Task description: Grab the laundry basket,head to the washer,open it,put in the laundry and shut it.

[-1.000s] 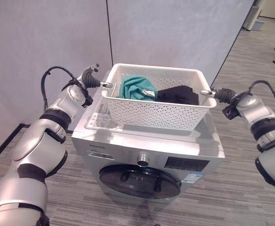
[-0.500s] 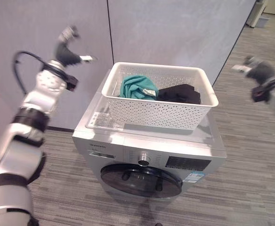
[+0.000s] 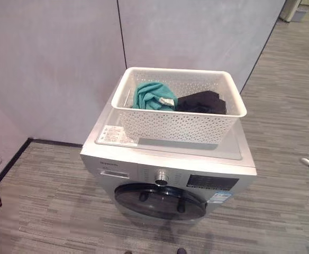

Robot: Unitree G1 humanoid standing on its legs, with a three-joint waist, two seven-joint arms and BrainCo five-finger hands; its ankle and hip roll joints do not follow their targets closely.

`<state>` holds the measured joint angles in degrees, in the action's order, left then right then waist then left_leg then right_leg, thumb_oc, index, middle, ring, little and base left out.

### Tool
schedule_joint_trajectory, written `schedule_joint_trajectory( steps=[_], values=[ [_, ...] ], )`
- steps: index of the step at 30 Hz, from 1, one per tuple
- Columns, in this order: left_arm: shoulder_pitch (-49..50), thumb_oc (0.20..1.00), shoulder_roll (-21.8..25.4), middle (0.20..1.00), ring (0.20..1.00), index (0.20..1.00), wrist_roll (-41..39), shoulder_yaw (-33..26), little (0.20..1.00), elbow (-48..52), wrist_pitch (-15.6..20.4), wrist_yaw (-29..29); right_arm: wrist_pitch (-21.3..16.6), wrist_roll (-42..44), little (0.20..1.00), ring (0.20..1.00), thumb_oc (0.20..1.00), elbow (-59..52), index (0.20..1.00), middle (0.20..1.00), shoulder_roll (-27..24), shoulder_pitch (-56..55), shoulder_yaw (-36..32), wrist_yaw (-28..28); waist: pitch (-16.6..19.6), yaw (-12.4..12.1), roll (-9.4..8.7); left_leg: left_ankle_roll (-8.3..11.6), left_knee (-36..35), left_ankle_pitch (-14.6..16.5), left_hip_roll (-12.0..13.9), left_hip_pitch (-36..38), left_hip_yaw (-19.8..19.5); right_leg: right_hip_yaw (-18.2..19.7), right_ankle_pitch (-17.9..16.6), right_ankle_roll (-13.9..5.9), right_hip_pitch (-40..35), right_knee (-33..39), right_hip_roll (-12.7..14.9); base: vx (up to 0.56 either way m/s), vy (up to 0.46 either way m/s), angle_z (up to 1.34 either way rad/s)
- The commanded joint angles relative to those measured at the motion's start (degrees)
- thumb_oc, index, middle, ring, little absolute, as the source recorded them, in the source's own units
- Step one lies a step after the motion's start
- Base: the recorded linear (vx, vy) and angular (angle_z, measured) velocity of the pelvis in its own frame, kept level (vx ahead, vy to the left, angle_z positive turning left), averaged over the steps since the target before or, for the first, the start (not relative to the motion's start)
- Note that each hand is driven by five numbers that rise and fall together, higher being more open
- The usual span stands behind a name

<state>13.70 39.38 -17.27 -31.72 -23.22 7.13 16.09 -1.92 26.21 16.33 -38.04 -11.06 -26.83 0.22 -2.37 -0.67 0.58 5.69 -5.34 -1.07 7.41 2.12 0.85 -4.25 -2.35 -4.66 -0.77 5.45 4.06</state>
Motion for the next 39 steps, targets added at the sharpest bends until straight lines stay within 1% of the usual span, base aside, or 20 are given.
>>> schedule_joint_trajectory(
  steps=[1,4,7,11,14,16,17,18,20,22,23,25,30,32,33,34,35,36,38,39],
  values=[
    [-1.9,1.0,0.0,1.0,1.0,1.0,0.8,0.2,1.0,-1.4,1.7,-0.1,-2.8,-5.2,1.0,1.0,1.0,-2.7,1.0,1.0,0.2,0.2,-0.3,-0.6,0.0,-1.4,-1.88,-0.14,0.6,2.3,1.4,2.8,-0.2,-3.8,-0.7,-5.06,-0.3,-2.3,6.7,0.0,0.0,0.0],
    [-0.2,1.0,-6.5,1.0,1.0,1.0,-3.1,3.0,1.0,-7.6,1.8,-2.0,-2.0,-7.2,1.0,1.0,1.0,-2.4,1.0,1.0,4.3,-4.2,0.8,0.7,-0.5,-1.1,-2.06,-0.15,0.6,2.8,1.5,2.8,-0.2,-3.8,-0.4,-4.96,-0.4,-2.0,6.6,0.0,0.0,0.0],
    [-1.7,1.0,-12.7,1.0,1.0,1.0,-9.9,8.2,1.0,-17.9,1.8,-4.8,-1.6,-6.7,1.0,1.0,1.0,1.8,1.0,1.0,7.5,-5.0,5.7,1.9,-1.1,-0.8,-2.27,-0.09,0.7,2.5,1.5,2.5,-0.2,-3.7,-0.6,-4.79,-0.2,-1.9,6.5,-0.04,-0.033,0.0],
    [-7.1,1.0,-17.5,1.0,1.0,1.0,-10.3,15.1,1.0,-38.8,0.4,-8.5,-0.9,-10.0,1.0,1.0,1.0,11.2,1.0,1.0,7.5,-0.8,13.6,2.6,-1.5,-0.5,-2.59,0.1,1.0,2.3,1.8,2.8,0.9,-2.8,-1.0,-4.69,0.1,-1.5,6.2,-0.02,-0.028,-0.1],
    [-9.7,1.0,-19.4,1.0,1.0,1.0,-7.3,17.8,1.0,-47.3,-0.5,-9.8,0.1,-15.5,1.0,1.0,1.0,15.2,1.0,1.0,6.8,0.5,20.9,5.2,-1.3,-0.5,-2.92,0.34,1.0,1.9,2.3,3.3,1.6,-2.3,-1.0,-4.54,0.2,-1.1,5.7,-0.01,-0.052,-0.1],
    [-10.6,1.0,-20.2,1.0,1.0,1.0,-3.1,20.7,1.0,-49.0,-0.7,-10.1,0.7,-19.0,1.0,1.0,1.0,16.4,1.0,1.0,6.2,0.5,25.4,7.3,-1.2,-0.5,-3.14,0.62,1.0,1.4,2.8,3.2,1.7,-2.1,-1.0,-4.32,0.2,-0.8,5.2,-0.01,-0.072,-0.07],
    [-10.6,1.0,-20.2,1.0,1.0,1.0,-3.1,20.7,1.0,-49.0,-0.6,-10.1,0.7,-19.0,1.0,1.0,1.0,16.4,1.0,1.0,6.2,0.5,25.5,7.3,-1.2,-0.5,-3.14,0.63,1.0,1.4,2.8,3.2,1.6,-2.1,-1.0,-4.32,0.2,-0.8,5.2,-0.03,-0.105,-0.07],
    [-11.5,1.0,-21.2,1.0,1.0,1.0,-0.6,23.7,1.0,-50.2,-0.8,-10.8,0.9,-21.9,1.0,1.0,1.0,17.2,1.0,1.0,5.9,1.3,30.6,9.3,-1.2,-0.7,-3.31,0.97,1.1,0.7,3.4,3.0,1.4,-2.0,-0.7,-4.05,0.2,-0.4,4.7,-0.03,-0.108,-0.01],
    [-12.7,1.0,-21.8,1.0,1.0,1.0,1.1,26.4,1.0,-50.9,-1.0,-11.1,1.1,-23.9,1.0,1.0,1.0,17.1,1.0,1.0,6.8,2.3,35.6,10.8,-1.3,-1.1,-3.26,1.51,1.3,-0.3,4.3,2.6,0.8,-1.9,-0.2,-3.66,0.3,-0.4,3.9,-0.03,-0.121,-0.02],
    [-13.1,1.0,-22.2,1.0,1.0,1.0,1.4,27.4,1.0,-50.9,-1.2,-11.2,1.2,-24.1,1.0,1.0,1.0,17.6,1.0,1.0,7.5,3.1,37.4,10.9,-1.5,-1.3,-3.21,1.66,1.4,-0.5,4.7,2.3,0.5,-1.9,0.1,-3.45,0.3,-0.4,3.6,-0.04,-0.104,0.0],
    [-13.7,1.0,-22.9,1.0,1.0,1.0,2.1,29.7,1.0,-50.0,-1.2,-11.2,1.1,-26.0,1.0,1.0,1.0,18.2,1.0,1.0,8.9,5.9,42.3,10.8,-1.8,-2.0,-2.99,2.01,1.7,-1.2,5.6,1.6,0.0,-2.0,0.6,-3.07,0.5,-0.4,2.8,-0.1,-0.182,0.05],
    [-14.7,1.0,-23.5,1.0,1.0,1.0,2.8,32.4,1.0,-48.5,-1.0,-11.0,1.0,-27.2,1.0,1.0,1.0,16.2,1.0,1.0,9.5,9.9,47.1,10.7,-3.1,-2.9,-2.54,2.54,2.4,-2.4,6.8,-0.2,-0.7,-2.4,1.2,-2.66,1.0,-0.4,1.9,-0.16,-0.166,0.05],
    [-18.0,1.0,-25.1,1.0,1.0,1.0,-0.7,34.2,1.0,-47.0,-0.4,-9.2,0.2,-26.7,1.0,1.0,1.0,14.9,1.0,1.0,10.3,17.8,52.2,8.1,-5.5,-3.4,-2.01,2.95,3.9,-4.9,7.5,-6.2,-1.8,-3.9,2.5,-2.29,2.9,-0.4,1.7,-0.24,-0.07,0.24],
    [-19.3,1.0,-25.4,1.0,1.0,1.0,-2.4,33.7,1.0,-47.1,-0.1,-8.4,0.2,-26.2,1.0,1.0,1.0,12.5,1.0,1.0,8.8,18.3,51.4,6.8,-6.6,-2.1,-2.99,2.07,10.1,-2.5,6.2,-8.4,1.4,-4.8,1.3,-1.97,4.1,-0.4,3.2,-0.3,-0.026,0.36],
    [-19.5,1.0,-25.7,1.0,1.0,1.0,-2.2,34.0,1.0,-47.1,0.0,-8.4,0.1,-25.8,1.0,1.0,1.0,11.7,1.0,1.0,8.2,18.0,50.8,6.3,-6.9,-1.7,-3.26,1.53,13.5,-0.3,5.2,-8.1,2.2,-5.2,0.6,-1.7,4.7,-0.4,3.8,-0.25,-0.004,0.82],
    [-19.4,1.0,-26.0,1.0,1.0,1.0,-1.5,34.8,1.0,-47.1,0.1,-8.7,-0.1,-25.2,1.0,1.0,1.0,11.7,1.0,1.0,7.8,17.5,49.8,6.0,-6.7,-1.2,-3.3,1.25,16.1,1.5,3.8,-7.5,1.9,-5.6,-0.2,-1.6,5.4,-0.4,4.2,-0.17,0.014,0.99],
    [-19.0,1.0,-26.2,1.0,1.0,1.0,-0.9,35.2,1.0,-46.7,0.1,-8.9,0.0,-25.1,1.0,1.0,1.0,11.2,1.0,1.0,7.7,17.0,49.1,5.9,-6.3,-0.9,-3.38,0.98,17.1,1.9,2.8,-7.1,1.4,-5.9,-0.6,-1.49,5.8,-0.4,4.6,-0.17,0.161,0.78],
    [-18.1,1.0,-26.7,1.0,1.0,1.0,0.7,36.1,1.0,-46.4,-0.3,-9.4,0.3,-25.0,1.0,1.0,1.0,9.6,1.0,1.0,7.2,14.7,46.1,5.6,-5.3,0.5,-2.74,0.36,19.5,5.3,-0.6,-3.6,-2.0,-6.2,-2.6,-1.79,6.7,-0.4,5.5,-0.1,0.152,0.38],
    [-18.0,1.0,-26.7,1.0,1.0,1.0,0.7,36.2,1.0,-46.4,-0.3,-9.4,0.4,-25.0,1.0,1.0,1.0,9.5,1.0,1.0,7.1,14.6,46.1,5.6,-5.4,0.5,-2.62,0.36,19.5,5.4,-0.5,-3.5,-2.1,-6.2,-2.5,-1.81,6.5,-0.4,5.4,-0.05,0.195,0.37],
    [-17.8,1.0,-27.1,1.0,1.0,1.0,2.7,36.8,1.0,-46.6,-0.8,-10.0,1.0,-26.1,1.0,1.0,1.0,8.9,1.0,1.0,8.1,11.3,42.4,4.7,-4.0,2.5,-1.48,-0.82,13.5,8.5,-2.0,1.6,-2.1,-6.2,-4.8,-2.91,7.7,-0.4,6.8,-0.04,0.251,0.42]
  ],
)
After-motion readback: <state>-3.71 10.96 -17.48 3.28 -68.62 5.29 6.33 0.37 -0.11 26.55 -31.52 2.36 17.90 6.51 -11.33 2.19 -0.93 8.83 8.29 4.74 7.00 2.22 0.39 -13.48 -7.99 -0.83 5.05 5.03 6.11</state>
